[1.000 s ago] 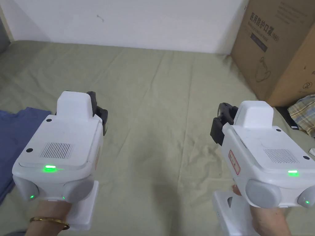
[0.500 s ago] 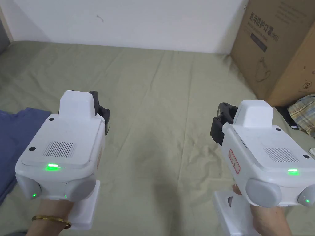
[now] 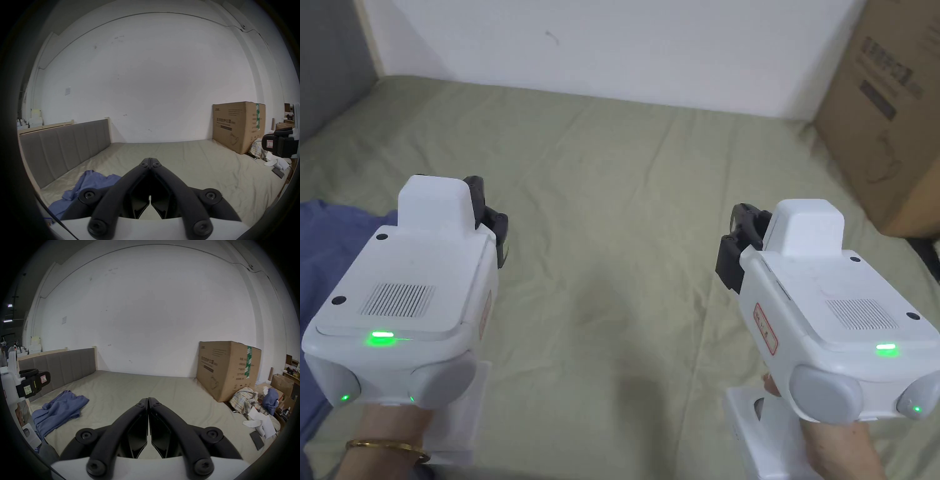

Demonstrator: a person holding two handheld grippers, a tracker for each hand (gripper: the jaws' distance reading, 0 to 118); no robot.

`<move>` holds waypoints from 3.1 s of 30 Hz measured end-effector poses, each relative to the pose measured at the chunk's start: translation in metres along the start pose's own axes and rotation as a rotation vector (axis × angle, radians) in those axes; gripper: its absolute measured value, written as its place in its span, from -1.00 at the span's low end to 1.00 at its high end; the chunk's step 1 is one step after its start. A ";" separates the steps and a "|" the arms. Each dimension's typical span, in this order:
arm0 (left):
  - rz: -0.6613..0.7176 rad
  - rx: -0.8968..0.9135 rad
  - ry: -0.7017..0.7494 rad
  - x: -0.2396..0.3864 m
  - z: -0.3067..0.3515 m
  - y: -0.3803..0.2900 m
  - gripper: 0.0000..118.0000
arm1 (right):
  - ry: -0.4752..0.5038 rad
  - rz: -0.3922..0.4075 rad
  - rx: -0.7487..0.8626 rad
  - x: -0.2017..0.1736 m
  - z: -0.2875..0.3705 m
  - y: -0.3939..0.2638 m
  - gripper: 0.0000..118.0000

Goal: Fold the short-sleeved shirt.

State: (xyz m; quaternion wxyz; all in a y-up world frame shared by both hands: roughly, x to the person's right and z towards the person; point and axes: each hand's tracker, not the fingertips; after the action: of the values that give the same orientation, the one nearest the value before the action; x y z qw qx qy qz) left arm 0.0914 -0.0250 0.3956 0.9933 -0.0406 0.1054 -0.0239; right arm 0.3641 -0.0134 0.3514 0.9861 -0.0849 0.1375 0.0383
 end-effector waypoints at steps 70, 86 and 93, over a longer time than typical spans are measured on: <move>0.184 -1.108 0.184 -0.269 -0.333 -0.167 -1.00 | 0.287 0.072 -0.277 -0.138 -0.153 -0.039 -1.00; 0.319 -0.622 0.230 -0.273 -0.183 0.029 -1.00 | 0.225 0.046 -0.132 -0.095 -0.058 -0.007 -1.00; 0.204 -0.324 0.106 -0.266 -0.208 0.037 -1.00 | 0.158 0.012 -0.046 -0.061 -0.013 0.007 -1.00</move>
State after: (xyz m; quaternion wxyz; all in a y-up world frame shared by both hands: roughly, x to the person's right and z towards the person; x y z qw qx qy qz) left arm -0.2107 0.0113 0.2452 0.9642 -0.1876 0.1634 0.0919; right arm 0.3018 -0.0122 0.3546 0.9697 -0.1096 0.2145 0.0404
